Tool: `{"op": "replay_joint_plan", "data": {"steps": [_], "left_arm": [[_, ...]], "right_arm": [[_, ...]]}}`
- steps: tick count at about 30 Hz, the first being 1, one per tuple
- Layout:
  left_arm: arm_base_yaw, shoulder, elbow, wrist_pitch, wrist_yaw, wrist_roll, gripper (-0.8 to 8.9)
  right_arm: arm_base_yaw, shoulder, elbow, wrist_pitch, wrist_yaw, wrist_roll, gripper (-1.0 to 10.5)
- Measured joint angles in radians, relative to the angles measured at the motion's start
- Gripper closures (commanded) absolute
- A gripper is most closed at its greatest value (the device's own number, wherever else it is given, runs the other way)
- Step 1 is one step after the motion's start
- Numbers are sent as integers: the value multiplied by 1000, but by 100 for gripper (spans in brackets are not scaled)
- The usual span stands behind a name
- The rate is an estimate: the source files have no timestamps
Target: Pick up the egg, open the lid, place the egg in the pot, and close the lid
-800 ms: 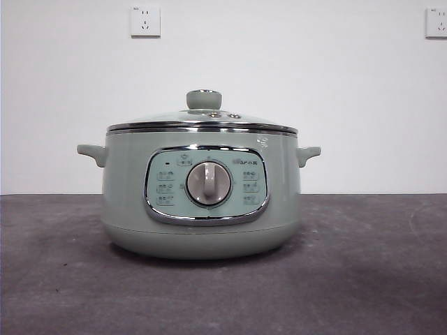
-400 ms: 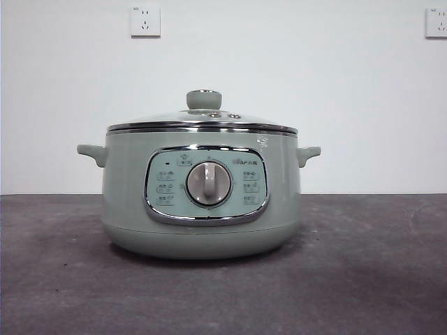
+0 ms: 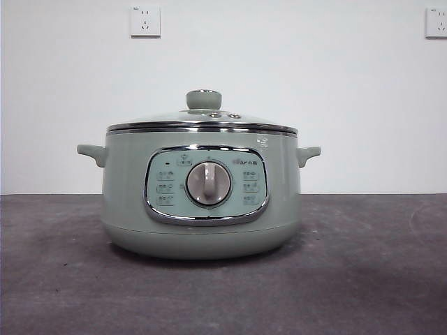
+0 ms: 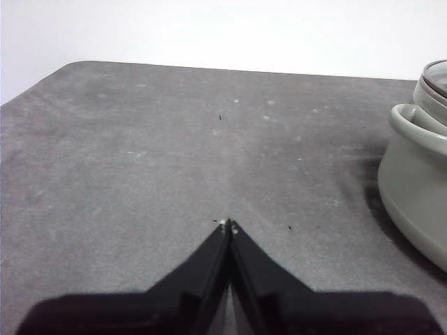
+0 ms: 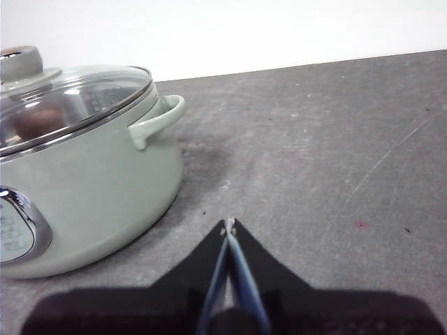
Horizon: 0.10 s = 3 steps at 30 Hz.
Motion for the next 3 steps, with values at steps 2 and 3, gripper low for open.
{"op": "replay_joint_plan", "data": {"steps": [2, 3], "left_arm": [[0, 0, 0, 0, 0, 0, 817], [0, 0, 0, 0, 0, 0, 817]], "right_arm": [[0, 0, 0, 0, 0, 0, 946], [0, 0, 0, 0, 0, 0, 946]]}}
